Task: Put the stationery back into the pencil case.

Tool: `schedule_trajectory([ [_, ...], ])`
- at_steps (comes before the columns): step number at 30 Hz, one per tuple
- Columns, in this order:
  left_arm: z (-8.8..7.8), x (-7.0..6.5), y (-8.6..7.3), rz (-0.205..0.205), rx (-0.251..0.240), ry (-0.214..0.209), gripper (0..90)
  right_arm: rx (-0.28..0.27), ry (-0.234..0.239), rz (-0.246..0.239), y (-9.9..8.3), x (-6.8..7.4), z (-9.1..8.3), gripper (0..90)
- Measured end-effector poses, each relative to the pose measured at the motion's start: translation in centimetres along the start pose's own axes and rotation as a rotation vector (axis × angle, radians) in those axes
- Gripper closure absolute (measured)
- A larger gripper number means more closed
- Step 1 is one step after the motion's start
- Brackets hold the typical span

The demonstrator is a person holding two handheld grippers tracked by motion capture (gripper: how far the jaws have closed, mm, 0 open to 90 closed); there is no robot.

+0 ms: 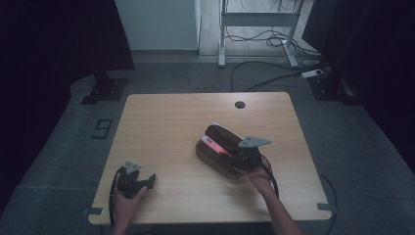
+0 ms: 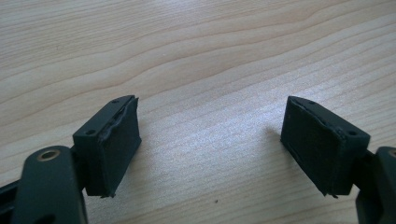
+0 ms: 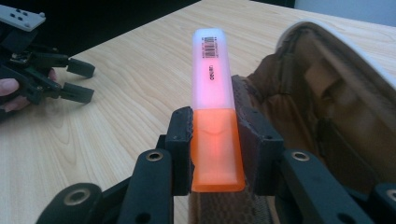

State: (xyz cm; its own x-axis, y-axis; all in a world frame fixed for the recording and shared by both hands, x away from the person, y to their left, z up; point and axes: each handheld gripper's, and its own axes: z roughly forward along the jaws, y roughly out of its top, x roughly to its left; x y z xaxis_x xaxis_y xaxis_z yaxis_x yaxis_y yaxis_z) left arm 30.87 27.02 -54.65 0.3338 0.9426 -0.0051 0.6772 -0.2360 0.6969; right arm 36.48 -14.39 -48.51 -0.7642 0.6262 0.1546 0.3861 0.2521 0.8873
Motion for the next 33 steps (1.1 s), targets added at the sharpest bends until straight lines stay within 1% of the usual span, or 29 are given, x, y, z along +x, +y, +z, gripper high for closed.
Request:
schedule_trajectory([
  [11, 0.0, 0.0, 0.0, 0.0, 0.0, 0.0, 19.6, -0.006, -0.025, 0.018, 0.0, -1.5, -1.2, 65.6],
  [18, 0.0, 0.0, 0.0, 0.0, 0.001, -0.001, 19.5, 0.003, -0.037, 0.009, 0.0, -2.2, -1.7, 65.6],
  [33, 0.0, 0.0, 0.0, 0.0, 0.0, 0.0, 19.5, 0.024, -0.06, -0.001, -0.2, -2.7, -1.8, 65.6],
])
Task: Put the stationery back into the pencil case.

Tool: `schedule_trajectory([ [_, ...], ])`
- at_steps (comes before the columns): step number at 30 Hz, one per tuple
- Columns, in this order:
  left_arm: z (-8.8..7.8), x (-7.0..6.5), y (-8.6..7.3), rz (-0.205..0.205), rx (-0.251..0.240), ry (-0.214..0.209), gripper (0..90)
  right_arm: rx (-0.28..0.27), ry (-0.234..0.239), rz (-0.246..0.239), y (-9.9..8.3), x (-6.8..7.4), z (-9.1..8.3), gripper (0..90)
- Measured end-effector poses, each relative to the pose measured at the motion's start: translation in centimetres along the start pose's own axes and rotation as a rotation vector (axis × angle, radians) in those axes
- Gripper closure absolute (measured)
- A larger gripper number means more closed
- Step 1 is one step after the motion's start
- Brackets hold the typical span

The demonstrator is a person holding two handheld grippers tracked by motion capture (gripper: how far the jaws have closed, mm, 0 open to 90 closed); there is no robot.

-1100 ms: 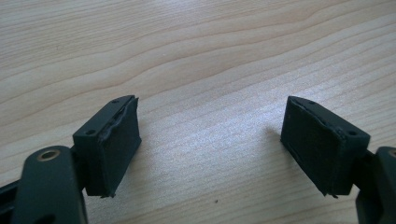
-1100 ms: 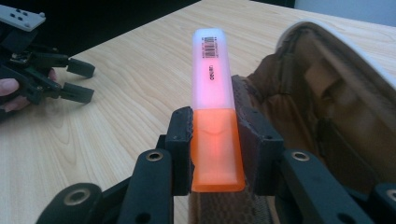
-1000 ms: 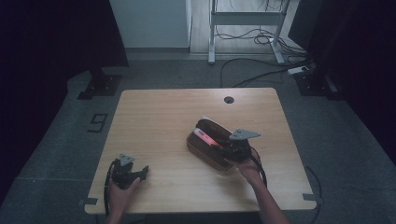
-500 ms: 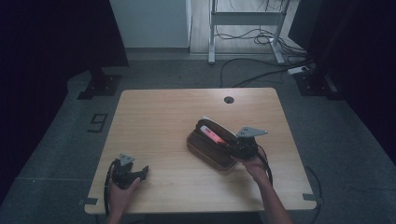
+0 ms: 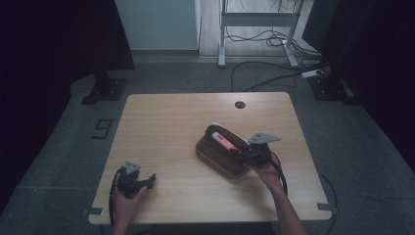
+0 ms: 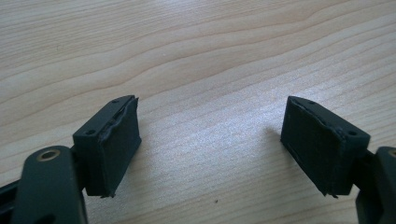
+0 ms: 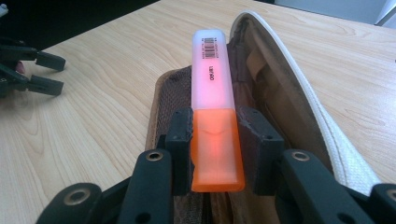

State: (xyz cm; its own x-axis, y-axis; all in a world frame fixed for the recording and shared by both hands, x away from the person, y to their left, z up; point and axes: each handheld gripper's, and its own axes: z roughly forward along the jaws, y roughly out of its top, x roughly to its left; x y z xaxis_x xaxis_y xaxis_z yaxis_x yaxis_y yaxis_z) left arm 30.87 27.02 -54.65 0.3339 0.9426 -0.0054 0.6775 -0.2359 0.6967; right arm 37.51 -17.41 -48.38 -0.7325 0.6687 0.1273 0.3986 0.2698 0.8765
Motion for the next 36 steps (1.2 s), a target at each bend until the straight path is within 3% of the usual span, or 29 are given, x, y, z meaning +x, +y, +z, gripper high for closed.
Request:
schedule_trajectory([
  [24, 0.0, 0.0, 0.0, 0.0, 0.0, 0.0, 19.5, 0.087, -0.077, -0.056, -0.6, 0.8, 1.6, 61.5],
  [29, 0.0, 0.0, 0.0, 0.0, 0.0, 0.0, 19.5, 0.068, -0.079, -0.067, -0.3, 1.2, 1.3, 58.5],
  [36, 0.0, 0.0, 0.0, 0.0, 0.0, 0.0, 19.5, 0.015, -0.079, -0.068, 0.3, 1.9, 0.7, 47.4],
])
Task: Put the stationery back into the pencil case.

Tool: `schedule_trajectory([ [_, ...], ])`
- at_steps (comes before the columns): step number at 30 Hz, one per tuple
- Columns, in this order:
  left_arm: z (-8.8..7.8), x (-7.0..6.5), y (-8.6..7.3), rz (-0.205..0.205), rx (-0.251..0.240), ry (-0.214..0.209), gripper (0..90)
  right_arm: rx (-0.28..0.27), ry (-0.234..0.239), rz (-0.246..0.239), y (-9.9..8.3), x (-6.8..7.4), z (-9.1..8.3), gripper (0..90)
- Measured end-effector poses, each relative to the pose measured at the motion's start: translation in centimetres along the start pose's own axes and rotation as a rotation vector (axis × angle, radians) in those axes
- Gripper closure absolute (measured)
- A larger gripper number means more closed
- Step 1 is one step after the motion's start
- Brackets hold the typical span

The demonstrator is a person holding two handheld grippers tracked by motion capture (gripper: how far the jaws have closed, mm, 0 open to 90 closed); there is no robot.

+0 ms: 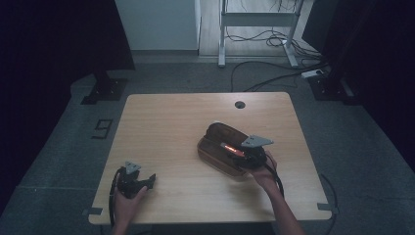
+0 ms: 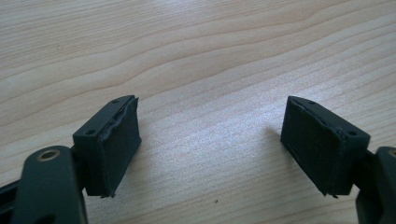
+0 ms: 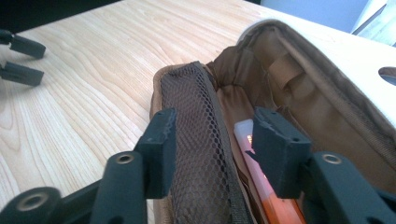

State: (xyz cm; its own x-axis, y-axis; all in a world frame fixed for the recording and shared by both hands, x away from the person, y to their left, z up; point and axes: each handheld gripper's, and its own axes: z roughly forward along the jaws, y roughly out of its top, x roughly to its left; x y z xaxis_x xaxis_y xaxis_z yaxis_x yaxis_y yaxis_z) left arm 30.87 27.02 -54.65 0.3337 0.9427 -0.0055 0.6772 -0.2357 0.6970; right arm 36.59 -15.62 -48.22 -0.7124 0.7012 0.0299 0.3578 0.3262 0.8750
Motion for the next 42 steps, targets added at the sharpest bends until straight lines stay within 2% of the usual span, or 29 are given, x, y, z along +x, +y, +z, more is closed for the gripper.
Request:
schedule_trajectory([
  [9, 0.0, 0.0, 0.0, 0.0, 0.0, 0.0, 19.6, -0.029, 0.025, 0.045, -0.1, -0.2, -1.0, 40.3],
  [13, 0.0, 0.0, 0.0, 0.0, 0.001, 0.0, 19.5, -0.074, -0.001, 0.049, -0.4, -0.2, -2.0, 39.9],
  [23, 0.0, 0.0, 0.0, 0.0, 0.0, 0.0, 19.6, -0.111, -0.033, 0.072, -2.1, -0.8, -4.4, 38.5],
  [34, 0.0, 0.0, 0.0, 0.0, 0.0, 0.0, 19.5, -0.091, -0.114, 0.131, -6.0, -3.2, -6.9, 37.8],
  [39, 0.0, 0.0, 0.0, 0.0, 0.001, -0.001, 19.5, -0.053, -0.154, 0.165, -8.0, -4.3, -7.4, 37.3],
  [42, 0.0, 0.0, 0.0, 0.0, 0.0, 0.0, 19.6, -0.04, -0.175, 0.198, -8.6, -5.1, -7.3, 36.9],
])
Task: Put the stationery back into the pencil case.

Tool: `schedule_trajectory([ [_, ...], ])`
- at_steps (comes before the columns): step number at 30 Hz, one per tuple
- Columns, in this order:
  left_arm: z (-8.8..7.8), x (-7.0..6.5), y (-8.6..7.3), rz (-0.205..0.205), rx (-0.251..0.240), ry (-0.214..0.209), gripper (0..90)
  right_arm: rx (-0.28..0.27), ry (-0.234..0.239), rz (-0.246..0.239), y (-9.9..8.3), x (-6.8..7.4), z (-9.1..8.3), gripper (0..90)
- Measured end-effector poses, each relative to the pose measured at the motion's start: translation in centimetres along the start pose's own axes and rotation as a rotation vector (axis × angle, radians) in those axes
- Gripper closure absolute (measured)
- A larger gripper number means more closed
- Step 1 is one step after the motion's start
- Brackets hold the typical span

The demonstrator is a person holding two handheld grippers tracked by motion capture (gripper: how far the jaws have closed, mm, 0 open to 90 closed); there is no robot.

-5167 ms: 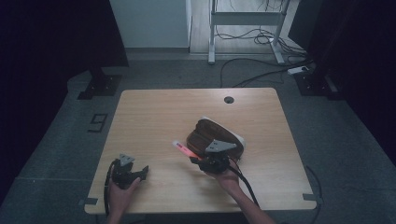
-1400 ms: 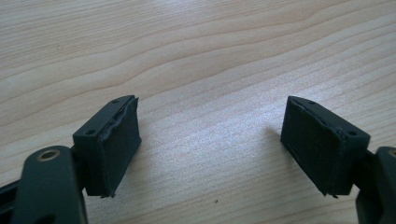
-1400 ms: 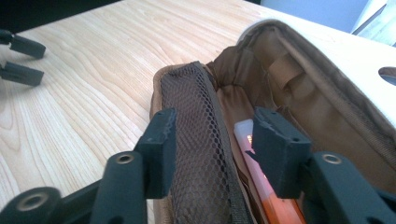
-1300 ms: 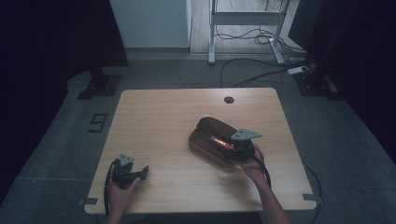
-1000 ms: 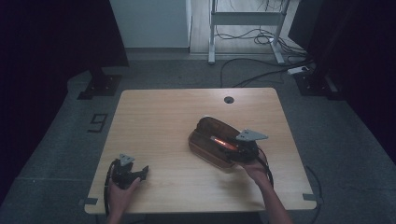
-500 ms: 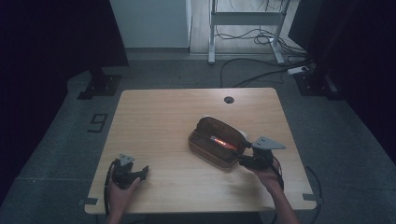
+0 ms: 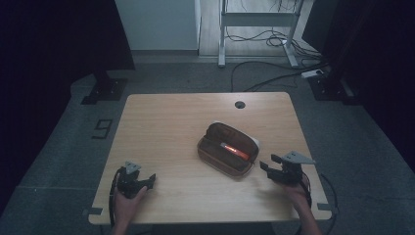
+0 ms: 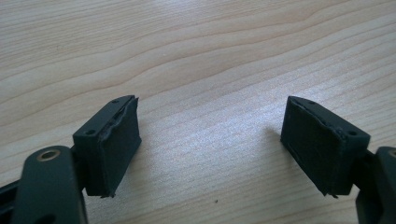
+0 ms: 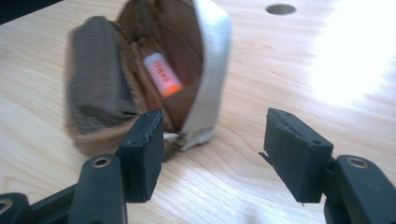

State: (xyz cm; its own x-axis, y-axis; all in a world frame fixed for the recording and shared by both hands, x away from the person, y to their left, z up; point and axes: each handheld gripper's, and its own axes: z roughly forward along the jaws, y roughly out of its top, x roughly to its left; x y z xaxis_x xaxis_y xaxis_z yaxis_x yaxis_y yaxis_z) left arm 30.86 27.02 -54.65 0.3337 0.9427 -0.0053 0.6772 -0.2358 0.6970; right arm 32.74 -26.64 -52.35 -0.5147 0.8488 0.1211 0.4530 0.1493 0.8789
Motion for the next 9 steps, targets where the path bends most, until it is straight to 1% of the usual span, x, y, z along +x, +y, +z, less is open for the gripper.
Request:
schedule_trajectory([
  [2, 0.0, 0.0, 0.0, 0.0, 0.0, 0.0, 19.5, 0.004, -0.005, 0.006, -0.2, -0.2, 0.1, 36.7],
  [5, 0.0, 0.0, 0.0, 0.0, 0.0, 0.0, 19.5, 0.015, -0.011, -0.002, -0.3, -0.2, 0.4, 35.8],
  [7, 0.0, 0.0, 0.0, 0.0, 0.0, 0.0, 19.6, 0.035, -0.012, -0.008, -0.5, -0.2, 0.7, 34.9],
  [9, 0.0, 0.0, 0.0, 0.0, 0.0, 0.0, 19.6, 0.066, -0.014, -0.014, -0.7, -0.1, 1.1, 34.4],
])
